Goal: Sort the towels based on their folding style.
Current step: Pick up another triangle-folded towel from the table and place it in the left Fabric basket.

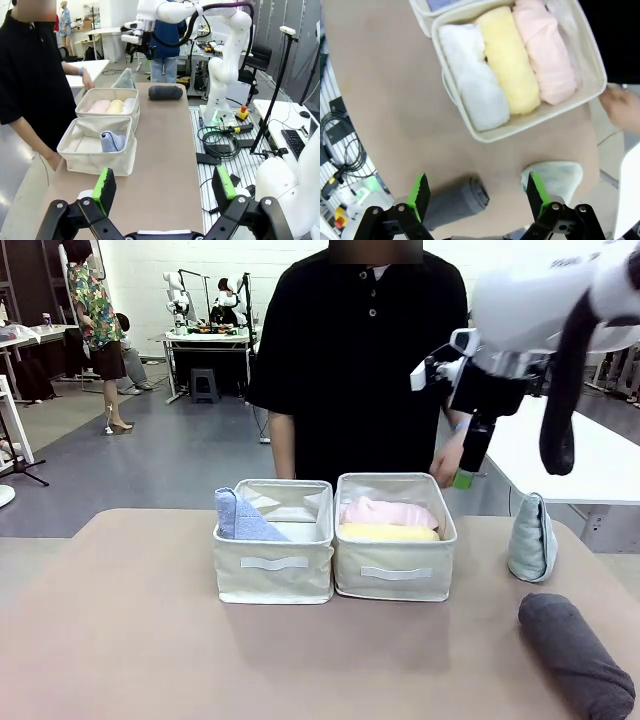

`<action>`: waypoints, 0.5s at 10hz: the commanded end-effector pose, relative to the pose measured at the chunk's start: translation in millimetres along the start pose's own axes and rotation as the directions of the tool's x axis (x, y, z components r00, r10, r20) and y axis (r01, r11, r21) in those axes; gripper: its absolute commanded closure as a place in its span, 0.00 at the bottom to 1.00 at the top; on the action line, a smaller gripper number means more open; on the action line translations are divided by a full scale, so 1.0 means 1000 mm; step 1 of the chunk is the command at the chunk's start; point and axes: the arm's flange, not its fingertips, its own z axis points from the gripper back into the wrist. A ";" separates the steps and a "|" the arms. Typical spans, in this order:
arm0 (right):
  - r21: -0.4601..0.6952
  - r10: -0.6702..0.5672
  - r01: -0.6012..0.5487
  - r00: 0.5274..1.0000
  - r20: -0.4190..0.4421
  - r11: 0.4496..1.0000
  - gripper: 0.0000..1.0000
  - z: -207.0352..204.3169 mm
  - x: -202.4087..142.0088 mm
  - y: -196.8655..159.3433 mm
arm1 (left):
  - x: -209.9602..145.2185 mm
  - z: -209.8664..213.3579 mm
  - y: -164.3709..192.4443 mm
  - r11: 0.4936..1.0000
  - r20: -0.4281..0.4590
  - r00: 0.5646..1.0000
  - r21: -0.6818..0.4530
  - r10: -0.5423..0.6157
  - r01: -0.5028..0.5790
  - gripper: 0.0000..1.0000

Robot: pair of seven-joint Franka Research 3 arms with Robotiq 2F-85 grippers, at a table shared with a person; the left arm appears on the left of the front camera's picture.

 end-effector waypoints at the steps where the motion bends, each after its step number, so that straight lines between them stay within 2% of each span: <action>1: -0.047 -0.031 0.028 0.996 -0.081 0.999 0.00 -0.029 0.022 -0.013 | 0.001 0.004 -0.002 1.000 0.008 1.000 0.005 -0.003 0.003 0.00; 2: -0.015 -0.038 0.036 0.992 -0.121 0.999 0.00 -0.039 0.016 -0.008 | 0.001 0.004 -0.002 1.000 0.008 1.000 0.005 -0.003 0.003 0.00; 3: 0.046 -0.040 0.047 0.988 -0.150 0.998 0.00 0.001 -0.020 0.034 | 0.001 0.004 -0.002 1.000 0.008 1.000 0.005 -0.003 0.003 0.00; 4: -0.108 0.003 -0.018 0.990 -0.139 0.994 0.00 0.074 -0.090 0.106 | 0.001 0.004 -0.002 1.000 0.008 1.000 0.005 -0.003 0.003 0.00; 5: -0.236 -0.015 0.003 0.999 -0.046 0.972 0.00 0.126 -0.165 0.171 | 0.001 0.004 -0.002 1.000 0.008 1.000 0.005 -0.003 0.003 0.00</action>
